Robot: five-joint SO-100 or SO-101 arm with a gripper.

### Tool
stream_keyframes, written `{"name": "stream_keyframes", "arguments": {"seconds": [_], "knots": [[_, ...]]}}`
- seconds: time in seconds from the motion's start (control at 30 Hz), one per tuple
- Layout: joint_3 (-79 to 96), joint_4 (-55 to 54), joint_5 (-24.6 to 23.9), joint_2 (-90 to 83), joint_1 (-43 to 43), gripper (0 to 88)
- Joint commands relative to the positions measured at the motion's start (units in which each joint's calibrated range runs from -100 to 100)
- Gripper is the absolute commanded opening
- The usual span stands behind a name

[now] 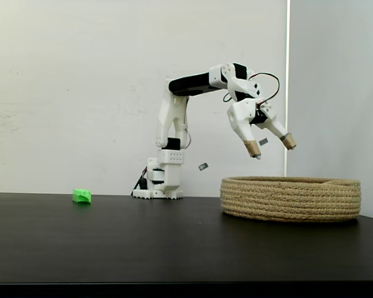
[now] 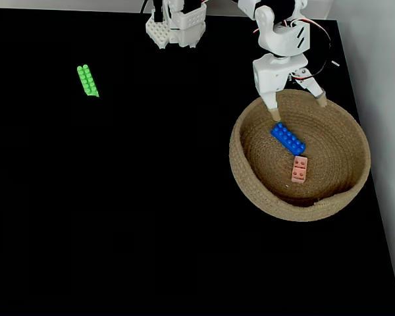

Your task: Place the lego blocks in the tray

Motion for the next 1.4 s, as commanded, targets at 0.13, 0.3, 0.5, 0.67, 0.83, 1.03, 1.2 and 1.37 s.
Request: {"name": "stream_keyframes", "arguments": {"seconds": [0.13,0.3,0.5,0.67,0.83,1.03,1.2,1.37], "knots": [[-0.85,0.45,0.29,-8.06,4.45,33.5],[4.99,2.70,2.54,-15.89,11.21,33.2],[14.47,2.70,5.91,-25.17,20.11,31.4],[24.14,2.53,7.91,-34.11,26.54,29.8],[33.72,2.53,10.06,-44.52,32.97,29.3],[46.30,-0.47,14.21,-58.10,41.55,30.2],[57.15,-1.47,17.68,-68.42,51.19,32.7],[64.27,-5.71,21.73,-74.96,60.18,34.5]]}}
